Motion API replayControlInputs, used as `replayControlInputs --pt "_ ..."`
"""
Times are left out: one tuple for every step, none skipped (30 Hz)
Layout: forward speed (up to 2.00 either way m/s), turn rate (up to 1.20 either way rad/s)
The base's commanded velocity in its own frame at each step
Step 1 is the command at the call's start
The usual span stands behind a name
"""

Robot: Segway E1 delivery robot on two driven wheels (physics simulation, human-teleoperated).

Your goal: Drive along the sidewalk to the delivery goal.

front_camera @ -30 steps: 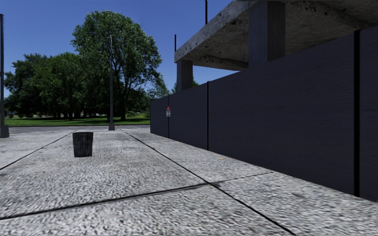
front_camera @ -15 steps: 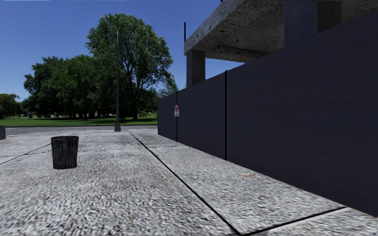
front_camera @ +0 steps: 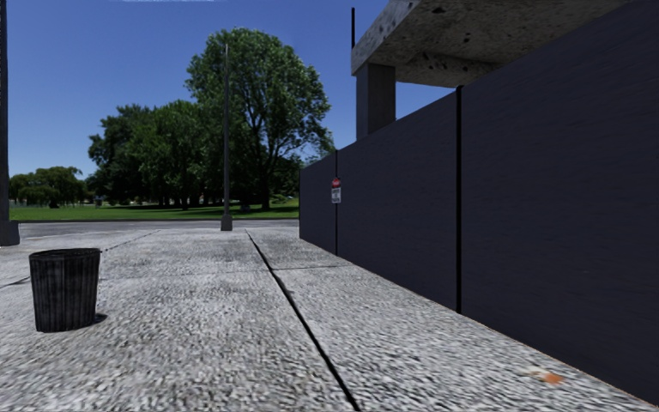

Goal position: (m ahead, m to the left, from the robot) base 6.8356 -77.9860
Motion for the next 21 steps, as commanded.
replayControlInputs --pt "2.00 0.32" --pt "2.00 0.35" --pt "2.00 0.35" --pt "2.00 0.37" --pt "2.00 0.39" --pt "2.00 0.39" --pt "2.00 0.43" --pt "2.00 0.44" --pt "2.00 0.44" --pt "2.00 0.44" --pt "2.00 0.44" --pt "2.00 0.44" --pt "2.00 0.44" --pt "2.00 0.44" --pt "2.00 0.44" --pt "2.00 0.44" --pt "2.00 0.44" --pt "2.00 0.43" --pt "2.00 0.42" --pt "2.00 0.41" --pt "2.00 0.41"
